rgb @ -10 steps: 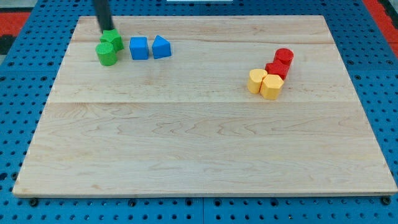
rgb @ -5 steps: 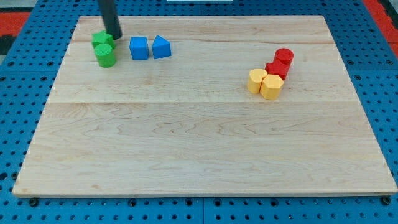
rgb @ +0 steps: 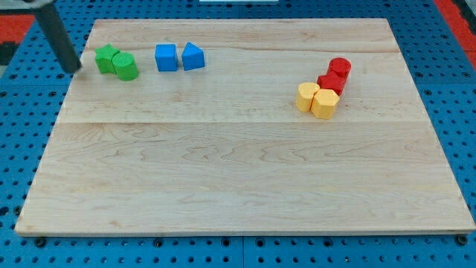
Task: Keep green blocks and blue blocks in a horizontal line
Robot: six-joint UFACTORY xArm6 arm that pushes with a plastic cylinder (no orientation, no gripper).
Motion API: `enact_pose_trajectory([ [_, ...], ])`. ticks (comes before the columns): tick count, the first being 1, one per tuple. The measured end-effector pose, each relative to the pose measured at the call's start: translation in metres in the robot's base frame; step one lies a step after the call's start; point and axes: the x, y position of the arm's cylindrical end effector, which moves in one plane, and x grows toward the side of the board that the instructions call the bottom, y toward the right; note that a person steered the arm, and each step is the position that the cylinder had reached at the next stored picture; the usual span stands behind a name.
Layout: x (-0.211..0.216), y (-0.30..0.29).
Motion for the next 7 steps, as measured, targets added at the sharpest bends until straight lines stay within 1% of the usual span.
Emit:
enact_pose_trajectory([
  [1, 0.006, 0.037],
  [4, -0.01, 0.05],
  [5, 0.009, 0.058],
  [6, 0.012, 0.075],
  [7, 0.002, 0.087],
])
